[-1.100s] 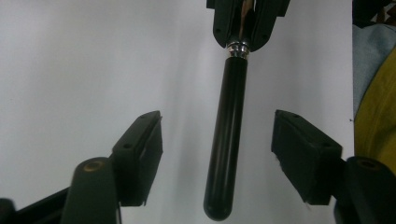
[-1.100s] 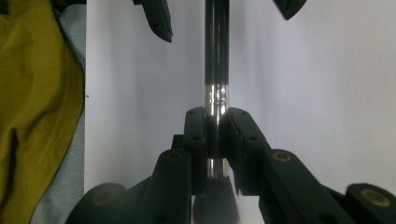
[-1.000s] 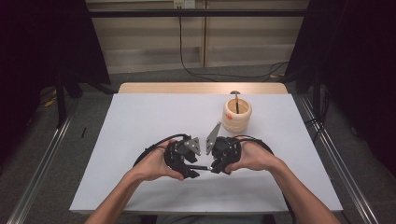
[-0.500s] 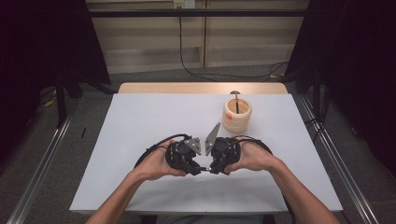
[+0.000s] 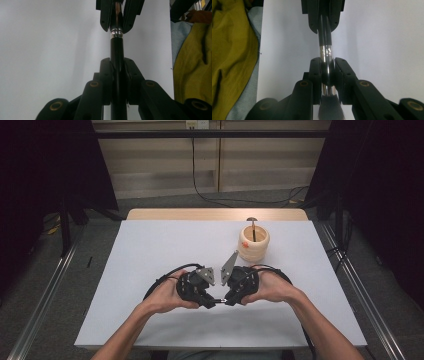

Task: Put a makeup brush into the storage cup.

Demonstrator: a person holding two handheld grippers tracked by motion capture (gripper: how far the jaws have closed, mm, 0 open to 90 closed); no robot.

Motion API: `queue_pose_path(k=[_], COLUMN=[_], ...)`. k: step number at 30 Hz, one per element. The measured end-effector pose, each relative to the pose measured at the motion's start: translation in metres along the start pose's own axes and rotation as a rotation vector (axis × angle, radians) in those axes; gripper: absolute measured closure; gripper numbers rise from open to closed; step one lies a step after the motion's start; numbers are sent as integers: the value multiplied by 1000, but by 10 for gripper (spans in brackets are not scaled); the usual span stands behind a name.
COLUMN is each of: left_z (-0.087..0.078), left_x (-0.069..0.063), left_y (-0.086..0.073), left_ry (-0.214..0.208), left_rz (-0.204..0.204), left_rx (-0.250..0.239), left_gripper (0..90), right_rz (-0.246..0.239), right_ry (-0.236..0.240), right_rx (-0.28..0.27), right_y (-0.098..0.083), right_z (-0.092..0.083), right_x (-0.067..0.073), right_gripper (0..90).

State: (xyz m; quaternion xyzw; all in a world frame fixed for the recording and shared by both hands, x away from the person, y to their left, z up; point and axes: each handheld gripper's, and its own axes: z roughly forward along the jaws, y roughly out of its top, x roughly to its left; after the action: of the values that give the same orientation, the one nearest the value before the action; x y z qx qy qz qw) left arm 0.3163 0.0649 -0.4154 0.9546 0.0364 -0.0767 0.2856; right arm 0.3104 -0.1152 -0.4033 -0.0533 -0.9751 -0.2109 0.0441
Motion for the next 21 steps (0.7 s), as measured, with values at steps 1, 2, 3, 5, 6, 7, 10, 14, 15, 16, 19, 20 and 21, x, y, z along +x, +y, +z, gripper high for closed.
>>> queue_pose_path(k=[1, 2, 3, 5, 6, 7, 10, 14, 15, 16, 19, 20, 21], left_z=[0, -1, -2, -2, -1, -1, 1, -1, -2, -2, -3, -3, -3], left_x=[0, 0, 1, 1, 0, 1, 1, 2, 3, 2, 1, 2, 1], left_y=[0, 0, 0, 0, -1, -1, -2, -3, -3, -4, -5, -4, -4], left_ry=[5, 15, -7, 4, 15, 14, 7, -3, -13, -5, -10, -9, -3], left_rz=[-2, -5, -5, -4, -10, -8, -12, -14, -14, -17, -20, -12, -15], left_rx=[0, -4, 1, 0, 1, 6, -3, -12, -11, -19, -24, -24, -29], left_gripper=[793, 794, 794, 794, 794, 794, 794, 794, 794, 794, 794, 794, 794], right_rz=[1, 6, 12, 19, 20, 21, 26, 32, 35, 37, 44, 45, 49], right_ry=[-2, 0, 0, -1, -7, -3, 2, 0, -2, -2, 2, 5, 9], right_rx=[-7, -12, -15, -29, -33, -36, -56, -69, -77, -83, -98, -99, -104], right_y=[0, 0, -1, -2, -2, -2, -3, -4, -4, -5, -5, -5, -5], right_z=[-1, -1, -2, -2, -2, -2, -2, -3, -4, -5, -6, -6, -6], right_x=[-1, -1, -1, -2, -2, -3, -4, -4, -4, -5, -5, -5, -5], right_gripper=[754, 751, 744, 734, 729, 723, 700, 661, 644, 632, 586, 569, 551])
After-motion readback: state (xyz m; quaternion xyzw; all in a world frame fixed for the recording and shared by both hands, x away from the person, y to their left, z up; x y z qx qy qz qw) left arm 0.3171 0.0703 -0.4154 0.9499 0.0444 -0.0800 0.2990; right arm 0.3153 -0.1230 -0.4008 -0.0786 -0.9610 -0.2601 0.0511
